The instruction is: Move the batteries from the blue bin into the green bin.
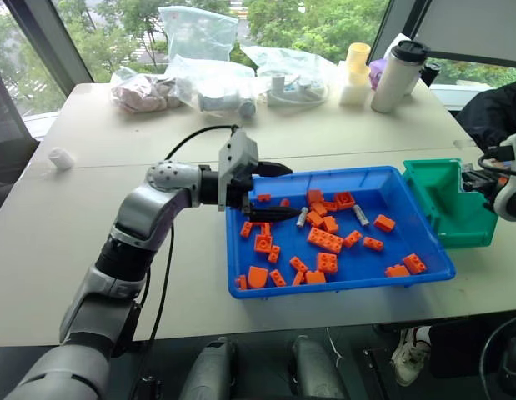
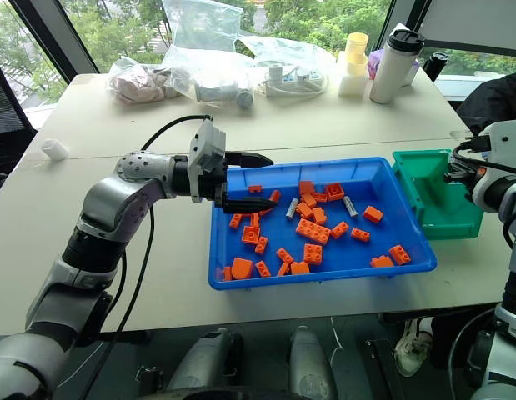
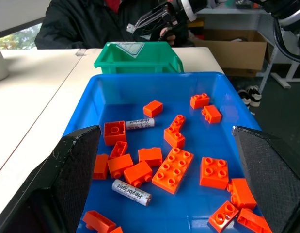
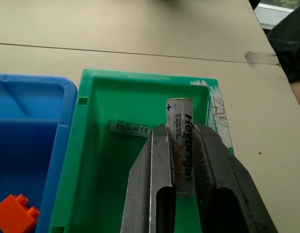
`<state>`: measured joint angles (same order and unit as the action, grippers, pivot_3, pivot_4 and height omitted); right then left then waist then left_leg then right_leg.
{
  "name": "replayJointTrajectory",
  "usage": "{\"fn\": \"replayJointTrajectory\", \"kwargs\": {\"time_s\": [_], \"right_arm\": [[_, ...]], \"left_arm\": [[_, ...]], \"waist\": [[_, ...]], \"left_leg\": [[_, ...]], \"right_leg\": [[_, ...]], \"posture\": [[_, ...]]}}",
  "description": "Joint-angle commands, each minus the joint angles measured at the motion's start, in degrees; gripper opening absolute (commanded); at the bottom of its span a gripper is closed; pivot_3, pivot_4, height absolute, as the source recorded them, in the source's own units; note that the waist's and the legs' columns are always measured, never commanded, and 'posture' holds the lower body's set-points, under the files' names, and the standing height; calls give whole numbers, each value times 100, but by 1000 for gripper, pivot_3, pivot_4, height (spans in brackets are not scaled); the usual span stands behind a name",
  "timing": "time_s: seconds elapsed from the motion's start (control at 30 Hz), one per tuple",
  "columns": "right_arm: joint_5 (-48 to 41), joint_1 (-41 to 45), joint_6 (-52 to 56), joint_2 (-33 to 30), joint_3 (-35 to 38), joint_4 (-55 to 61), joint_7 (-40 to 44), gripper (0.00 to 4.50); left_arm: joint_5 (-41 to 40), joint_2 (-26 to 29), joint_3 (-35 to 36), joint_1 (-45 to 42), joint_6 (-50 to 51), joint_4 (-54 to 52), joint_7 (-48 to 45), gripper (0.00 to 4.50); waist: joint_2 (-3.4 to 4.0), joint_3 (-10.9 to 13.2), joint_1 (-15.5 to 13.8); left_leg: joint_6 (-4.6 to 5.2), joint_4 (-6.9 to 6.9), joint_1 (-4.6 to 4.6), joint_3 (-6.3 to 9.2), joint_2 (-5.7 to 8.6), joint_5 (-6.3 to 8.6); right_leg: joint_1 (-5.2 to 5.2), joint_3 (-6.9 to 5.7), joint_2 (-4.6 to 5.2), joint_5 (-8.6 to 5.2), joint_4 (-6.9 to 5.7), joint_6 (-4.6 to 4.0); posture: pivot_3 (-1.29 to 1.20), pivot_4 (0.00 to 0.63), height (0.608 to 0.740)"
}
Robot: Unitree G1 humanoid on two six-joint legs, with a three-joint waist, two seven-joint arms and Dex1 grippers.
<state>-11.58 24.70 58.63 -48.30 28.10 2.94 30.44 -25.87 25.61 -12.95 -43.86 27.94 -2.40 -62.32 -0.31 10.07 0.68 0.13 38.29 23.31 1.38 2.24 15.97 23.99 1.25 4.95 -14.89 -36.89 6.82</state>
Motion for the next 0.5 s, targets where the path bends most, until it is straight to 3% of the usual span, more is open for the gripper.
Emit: {"fn": "replayJointTrajectory", "kwargs": {"time_s": [0.03,0.17,0.33,0.5], "right_arm": [[-132,70,-80,-53,141,-10,-81,1933],[-98,141,-303,-139,0,-102,-203,4002],[-425,369,-482,-188,-324,195,196,4002],[-1106,571,-534,-4,-1607,986,1329,4002]], "left_arm": [[24,51,71,36,-15,-225,-21,4500],[-16,285,244,196,154,-463,23,4500],[-195,791,519,445,498,-941,14,4500],[-303,1495,641,723,812,-1455,-223,4500]], "waist": [[0,0,-2],[0,0,1],[0,0,33],[0,0,40]], "left_leg": [[0,0,0,0,0,0],[0,0,0,0,0,0],[-1,-2,1,-5,-3,-1],[-2,-2,1,-3,-9,-1]], "right_leg": [[0,0,0,0,0,0],[2,1,0,0,-2,0],[16,6,-3,-1,-11,0],[17,7,-11,-1,-13,0]], "posture": [[0,150,740],[0,150,740],[0,150,740],[0,150,740]]}}
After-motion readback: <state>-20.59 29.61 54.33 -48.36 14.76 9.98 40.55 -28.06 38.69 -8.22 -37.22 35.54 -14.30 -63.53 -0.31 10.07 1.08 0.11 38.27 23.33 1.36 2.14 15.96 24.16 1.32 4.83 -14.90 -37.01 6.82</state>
